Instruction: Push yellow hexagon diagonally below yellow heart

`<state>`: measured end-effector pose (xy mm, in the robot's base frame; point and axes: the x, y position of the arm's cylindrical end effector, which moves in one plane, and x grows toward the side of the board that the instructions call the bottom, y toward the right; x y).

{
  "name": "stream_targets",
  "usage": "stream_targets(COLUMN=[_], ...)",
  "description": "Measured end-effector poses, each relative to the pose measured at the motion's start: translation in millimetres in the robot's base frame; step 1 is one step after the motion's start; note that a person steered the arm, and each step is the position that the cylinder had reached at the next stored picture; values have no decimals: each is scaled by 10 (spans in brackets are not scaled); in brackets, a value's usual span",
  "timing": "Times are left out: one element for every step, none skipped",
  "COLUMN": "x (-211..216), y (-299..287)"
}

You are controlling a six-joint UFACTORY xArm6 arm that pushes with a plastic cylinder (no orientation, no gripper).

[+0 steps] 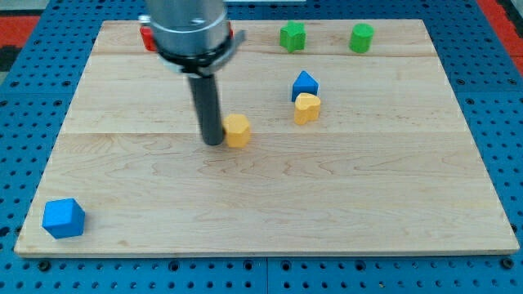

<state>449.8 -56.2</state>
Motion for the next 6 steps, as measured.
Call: stream_targets(x=[-70,-113,-188,-169,-43,-43], y=[-339,-302,-168,-44,267,522])
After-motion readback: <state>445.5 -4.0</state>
